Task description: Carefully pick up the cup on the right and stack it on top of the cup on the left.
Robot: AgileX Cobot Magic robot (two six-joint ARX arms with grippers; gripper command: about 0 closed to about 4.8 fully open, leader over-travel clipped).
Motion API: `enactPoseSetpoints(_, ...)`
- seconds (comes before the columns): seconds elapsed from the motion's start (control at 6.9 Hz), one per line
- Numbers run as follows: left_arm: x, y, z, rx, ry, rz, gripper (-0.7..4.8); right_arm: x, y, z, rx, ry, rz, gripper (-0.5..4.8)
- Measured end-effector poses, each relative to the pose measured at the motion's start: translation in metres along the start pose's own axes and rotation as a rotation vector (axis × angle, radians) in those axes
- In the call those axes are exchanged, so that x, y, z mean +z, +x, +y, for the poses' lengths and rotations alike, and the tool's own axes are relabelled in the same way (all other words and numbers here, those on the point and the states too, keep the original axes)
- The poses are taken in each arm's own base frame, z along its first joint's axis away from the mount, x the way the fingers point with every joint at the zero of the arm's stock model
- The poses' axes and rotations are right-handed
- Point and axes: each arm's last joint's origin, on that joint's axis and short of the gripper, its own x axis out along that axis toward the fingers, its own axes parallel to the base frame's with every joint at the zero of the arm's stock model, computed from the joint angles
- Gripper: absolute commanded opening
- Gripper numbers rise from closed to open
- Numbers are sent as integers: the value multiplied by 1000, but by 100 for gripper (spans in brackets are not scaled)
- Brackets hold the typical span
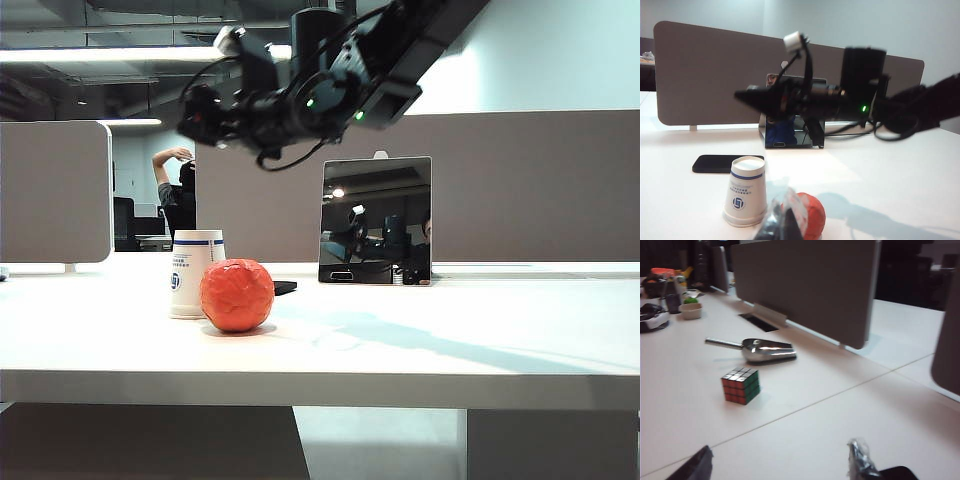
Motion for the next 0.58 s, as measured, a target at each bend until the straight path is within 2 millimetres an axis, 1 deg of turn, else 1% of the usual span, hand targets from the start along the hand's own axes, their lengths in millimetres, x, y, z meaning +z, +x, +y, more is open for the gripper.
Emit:
enactPoseSetpoints(0.14, 0, 0, 0, 0, 0, 0, -5, 11, -8, -13, -28, 5, 17, 305)
enactPoseSetpoints(0.29, 0, 0, 0, 0, 0, -1, -5, 102, -76, -56, -186, -6, 87, 305)
enactPoseSetpoints(0.58, 0, 0, 0, 0, 0, -1, -5, 114, -86, -53, -193, -45, 140, 306)
